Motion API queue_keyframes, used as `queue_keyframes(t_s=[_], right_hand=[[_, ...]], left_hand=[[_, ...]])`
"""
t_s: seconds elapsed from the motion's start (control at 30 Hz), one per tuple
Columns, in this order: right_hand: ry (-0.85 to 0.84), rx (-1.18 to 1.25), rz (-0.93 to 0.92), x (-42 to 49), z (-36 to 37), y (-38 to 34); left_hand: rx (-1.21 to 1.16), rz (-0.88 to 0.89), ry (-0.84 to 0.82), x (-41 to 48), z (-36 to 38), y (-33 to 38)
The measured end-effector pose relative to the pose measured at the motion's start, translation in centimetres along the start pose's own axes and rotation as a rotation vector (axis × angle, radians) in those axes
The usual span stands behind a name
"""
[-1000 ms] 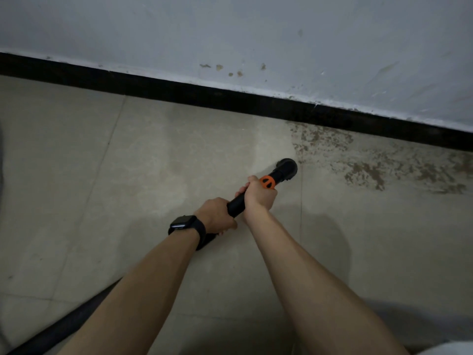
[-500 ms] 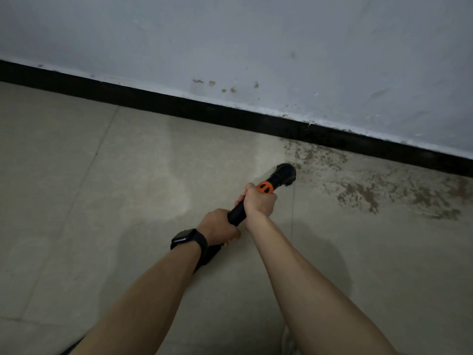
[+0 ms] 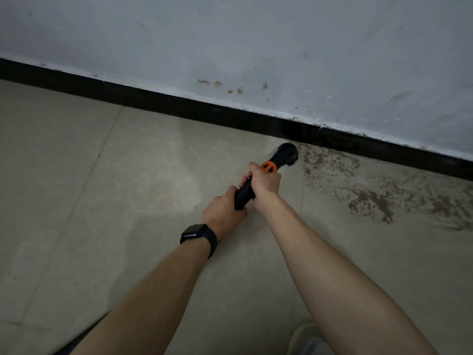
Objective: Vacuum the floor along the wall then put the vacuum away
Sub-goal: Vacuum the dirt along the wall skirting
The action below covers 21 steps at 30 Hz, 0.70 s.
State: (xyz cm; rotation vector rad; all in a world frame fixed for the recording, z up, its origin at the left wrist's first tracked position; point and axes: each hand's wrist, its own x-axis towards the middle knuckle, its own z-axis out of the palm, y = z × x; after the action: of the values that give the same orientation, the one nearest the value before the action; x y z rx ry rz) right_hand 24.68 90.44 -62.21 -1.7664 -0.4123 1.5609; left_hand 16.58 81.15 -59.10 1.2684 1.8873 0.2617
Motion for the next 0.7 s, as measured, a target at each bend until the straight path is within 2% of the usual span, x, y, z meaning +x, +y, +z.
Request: queue_keyframes(t_s=[0.33,0.5,0.7], right_hand=[[-0.017,-0.043,0.025,0.9,0.7,-1.4],[0.03,-0.096,0.008,0.9,0.1,-1.7],[0.114,-0.166,-0.009,-0.4,-0.8,-1.4]], left_hand=[[-0.01,-0.031,-0.011,1.1,-0.6,0.3],[-0.029,0.023,-0.059,0.5,-0.4,1.0],[0.055,0.079,-0.152,-0.6,0.1,1.1]])
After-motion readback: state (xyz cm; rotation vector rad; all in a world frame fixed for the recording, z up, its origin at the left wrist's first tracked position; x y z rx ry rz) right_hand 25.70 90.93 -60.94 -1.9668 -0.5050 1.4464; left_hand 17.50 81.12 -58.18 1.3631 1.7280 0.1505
